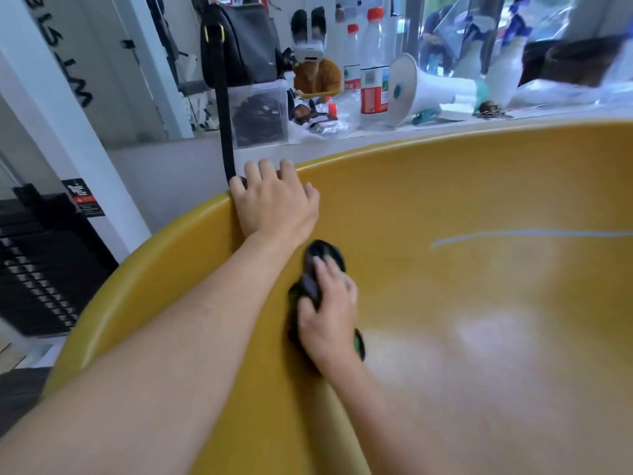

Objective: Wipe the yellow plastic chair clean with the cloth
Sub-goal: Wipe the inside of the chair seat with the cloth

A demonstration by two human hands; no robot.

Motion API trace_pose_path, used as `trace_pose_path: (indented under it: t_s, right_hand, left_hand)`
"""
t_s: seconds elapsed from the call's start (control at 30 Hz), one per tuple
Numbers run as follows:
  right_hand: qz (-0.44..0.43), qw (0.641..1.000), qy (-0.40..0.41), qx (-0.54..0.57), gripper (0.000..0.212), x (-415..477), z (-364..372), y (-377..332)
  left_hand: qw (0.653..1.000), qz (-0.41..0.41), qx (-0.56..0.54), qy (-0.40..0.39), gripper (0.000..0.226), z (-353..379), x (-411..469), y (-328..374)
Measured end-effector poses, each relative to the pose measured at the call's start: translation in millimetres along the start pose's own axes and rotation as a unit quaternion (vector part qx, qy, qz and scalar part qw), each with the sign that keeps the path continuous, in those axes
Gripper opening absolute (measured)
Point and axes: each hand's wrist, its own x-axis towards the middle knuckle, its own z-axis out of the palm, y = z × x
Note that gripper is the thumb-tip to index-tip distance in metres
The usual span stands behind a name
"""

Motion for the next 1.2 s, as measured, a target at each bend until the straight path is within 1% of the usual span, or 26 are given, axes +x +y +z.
trace_pose_path:
  t_s: [0.03, 0.07, 0.1, 0.13, 0.17, 0.2, 0.23, 0.27, 0.3, 0.33, 0.37, 0.4, 0.47, 0.6, 0.67, 0.7, 0.73, 0.77, 0.8, 0.87, 0.9, 0.93, 1.0, 1.1, 1.17, 1.2]
  right_hand:
    - [-0.113, 0.991, -0.066, -0.004, 0.067, -11.7, 9.5, -18.8]
    - [-0.22, 0.969, -0.108, -0.027, 0.068, -8.0, 5.3, -20.7]
    - [-0.3, 0.944, -0.119, -0.06, 0.066, 5.5, -6.9, -6.2]
    - [-0.343, 0.926, -0.099, -0.126, 0.062, 20.4, -22.4, 17.2]
    - [-0.32, 0.93, -0.066, -0.171, 0.058, 37.4, -38.7, 41.7]
    - [-0.235, 0.955, -0.003, -0.179, 0.057, 54.8, -54.0, 60.5]
    - [-0.105, 0.981, 0.069, -0.148, 0.059, 73.4, -66.6, 66.6]
    - [0.029, 0.988, 0.121, -0.097, 0.064, 90.9, -70.2, 56.0]
    - [0.124, 0.979, 0.152, -0.052, 0.068, 107.5, -65.4, 33.1]
    - [0.139, 0.975, 0.172, -0.021, 0.072, 123.9, -57.8, 6.2]
    - [0.093, 0.98, 0.176, -0.007, 0.072, 136.7, -49.3, -18.9]
    - [0.009, 0.985, 0.174, 0.006, 0.071, 145.2, -42.4, -40.8]
    - [-0.167, 0.974, 0.153, 0.008, 0.06, 141.3, -28.5, -56.7]
    - [-0.31, 0.947, 0.005, -0.087, 0.055, 53.2, -10.6, 12.8]
    - [-0.394, 0.903, -0.076, -0.156, 0.06, 50.1, -29.8, 34.7]
    - [-0.42, 0.886, -0.072, -0.18, 0.065, 74.5, -42.5, 32.6]
    - [-0.417, 0.888, -0.034, -0.192, 0.068, 104.5, -53.6, 21.0]
    - [-0.382, 0.904, 0.022, -0.191, 0.068, 138.4, -64.4, 2.1]
    - [-0.314, 0.93, 0.076, -0.176, 0.066, 170.3, -75.1, -18.0]
    - [-0.188, 0.967, 0.119, -0.126, 0.061, 198.3, -75.4, -43.4]
    - [-0.17, 0.971, 0.13, -0.106, 0.06, 189.3, -65.6, -44.1]
    - [-0.188, 0.967, 0.129, -0.112, 0.06, 167.3, -53.1, -35.0]
    - [-0.258, 0.951, 0.076, -0.153, 0.061, 100.3, -29.5, 10.2]
    - [-0.336, 0.912, -0.079, -0.223, 0.058, 24.8, -35.0, 85.0]
    - [-0.412, 0.865, -0.13, -0.254, 0.059, 48.3, -63.1, 97.1]
    - [-0.435, 0.852, -0.112, -0.268, 0.061, 75.7, -76.4, 92.8]
  left_hand:
    - [1.0, 0.002, 0.0, 0.007, 0.049, 1.3, -0.7, -1.9]
    - [1.0, 0.004, 0.003, 0.008, 0.048, 1.8, -0.7, -4.5]
    - [1.0, 0.003, 0.001, 0.004, 0.048, 1.7, -0.6, -6.1]
    - [1.0, 0.001, -0.007, 0.001, 0.048, 0.4, 0.1, -5.4]
    - [1.0, -0.002, -0.017, -0.005, 0.048, -1.9, 0.8, -3.4]
    - [1.0, -0.003, -0.022, -0.011, 0.048, -3.6, 0.4, -1.1]
    - [1.0, -0.001, -0.021, -0.014, 0.049, -3.9, 0.3, 1.1]
    - [1.0, -0.002, -0.016, -0.014, 0.05, -2.6, -0.9, 1.3]
    - [1.0, -0.007, -0.012, -0.013, 0.052, -1.3, -2.2, 0.1]
    - [1.0, -0.009, -0.01, -0.008, 0.052, -0.2, -2.3, -1.0]
    - [1.0, -0.009, -0.008, -0.003, 0.053, 1.3, -3.1, -1.7]
    - [1.0, -0.008, -0.005, 0.005, 0.052, 2.6, -3.7, -1.9]
    - [1.0, -0.01, -0.001, 0.018, 0.052, 4.5, -4.1, -3.2]
    - [1.0, -0.008, -0.016, 0.006, 0.055, 4.2, -4.8, -6.3]
    - [1.0, 0.0, -0.001, 0.008, 0.059, 5.3, -7.4, -4.7]
    - [1.0, 0.001, 0.007, 0.01, 0.06, 5.8, -7.8, -3.7]
    - [1.0, 0.002, 0.011, 0.014, 0.061, 6.4, -7.7, -2.7]
    - [1.0, 0.002, 0.013, 0.02, 0.061, 6.8, -7.0, -1.8]
    - [1.0, 0.004, 0.017, 0.023, 0.062, 6.7, -6.7, -1.1]
    - [0.999, 0.009, 0.025, 0.018, 0.061, 7.3, -5.7, -2.0]
    - [1.0, 0.008, 0.026, 0.016, 0.06, 8.7, -6.1, -3.5]
    - [1.0, 0.007, 0.026, 0.015, 0.06, 9.6, -6.3, -4.9]
    - [1.0, 0.007, 0.024, 0.016, 0.06, 8.1, -6.8, -5.1]
    - [1.0, 0.012, 0.025, 0.001, 0.062, 7.3, -6.8, -1.9]
    - [1.0, 0.014, 0.026, 0.001, 0.062, 7.4, -5.7, -2.6]
    - [0.999, 0.015, 0.028, 0.004, 0.061, 6.8, -5.3, -3.4]
